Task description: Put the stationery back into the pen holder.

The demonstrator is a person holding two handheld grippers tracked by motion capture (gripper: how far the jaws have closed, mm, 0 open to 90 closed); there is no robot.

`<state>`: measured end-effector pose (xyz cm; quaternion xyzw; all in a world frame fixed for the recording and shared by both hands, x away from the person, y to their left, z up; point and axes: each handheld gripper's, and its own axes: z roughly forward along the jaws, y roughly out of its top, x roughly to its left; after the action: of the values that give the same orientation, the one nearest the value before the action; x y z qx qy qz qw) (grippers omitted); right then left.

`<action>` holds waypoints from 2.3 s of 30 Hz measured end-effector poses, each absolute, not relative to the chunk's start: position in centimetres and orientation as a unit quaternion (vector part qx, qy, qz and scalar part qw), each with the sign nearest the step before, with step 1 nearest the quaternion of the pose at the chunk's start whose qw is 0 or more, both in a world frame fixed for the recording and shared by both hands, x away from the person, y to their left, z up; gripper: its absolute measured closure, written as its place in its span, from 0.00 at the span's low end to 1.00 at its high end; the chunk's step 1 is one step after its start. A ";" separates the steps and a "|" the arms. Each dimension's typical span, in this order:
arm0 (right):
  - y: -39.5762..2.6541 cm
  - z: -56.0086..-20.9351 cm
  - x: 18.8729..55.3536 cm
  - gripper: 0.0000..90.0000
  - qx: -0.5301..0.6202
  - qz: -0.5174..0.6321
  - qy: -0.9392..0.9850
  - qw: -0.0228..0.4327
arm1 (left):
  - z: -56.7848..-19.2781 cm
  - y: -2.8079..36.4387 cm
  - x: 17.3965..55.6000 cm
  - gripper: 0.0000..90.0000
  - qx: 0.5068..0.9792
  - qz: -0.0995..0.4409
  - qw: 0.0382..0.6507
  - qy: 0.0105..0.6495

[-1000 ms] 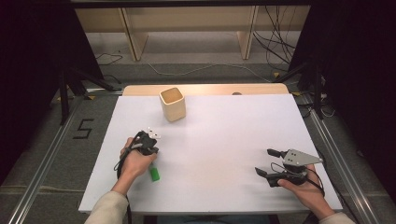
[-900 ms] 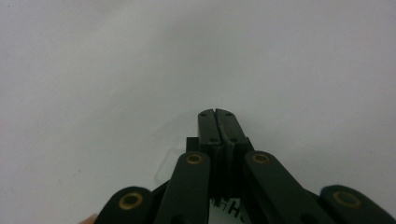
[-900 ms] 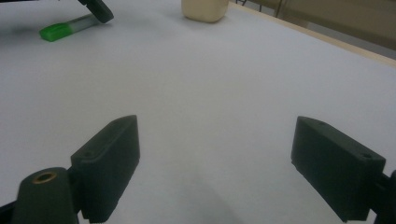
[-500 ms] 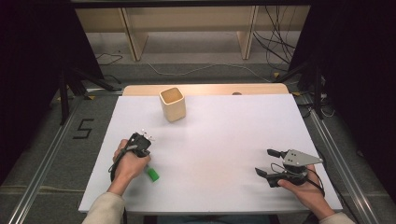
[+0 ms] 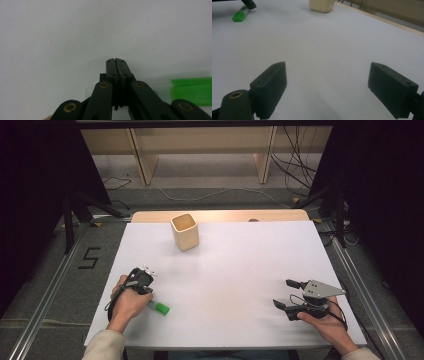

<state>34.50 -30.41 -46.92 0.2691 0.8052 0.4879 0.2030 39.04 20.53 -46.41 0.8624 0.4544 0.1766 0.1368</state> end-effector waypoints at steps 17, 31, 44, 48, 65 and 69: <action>-30.3 -46.9 34.4 0.18 0.269 0.488 0.805 0.204 | -46.5 21.9 33.7 1.00 0.873 0.142 0.112 0.453; -30.3 -46.9 34.5 0.18 0.266 0.489 0.806 0.204 | -46.5 21.3 31.4 1.00 0.883 0.124 0.107 0.439; -30.2 -46.9 34.5 0.18 0.266 0.486 0.807 0.205 | -44.8 21.8 31.7 0.80 0.873 0.151 0.145 0.442; -30.2 -46.9 34.5 0.18 0.265 0.486 0.807 0.204 | -44.5 21.4 31.8 0.60 0.896 0.122 0.135 0.405; -30.2 -46.9 34.5 0.18 0.266 0.485 0.808 0.203 | -45.0 20.2 32.1 0.45 0.929 0.074 0.093 0.350; -30.1 -46.9 34.5 0.18 0.266 0.486 0.808 0.202 | -45.4 19.8 32.6 0.50 0.932 0.066 0.084 0.347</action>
<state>34.50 -30.14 -46.89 0.2656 0.8078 0.4859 0.2023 32.56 19.81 -45.45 0.9317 0.3472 0.0664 0.0840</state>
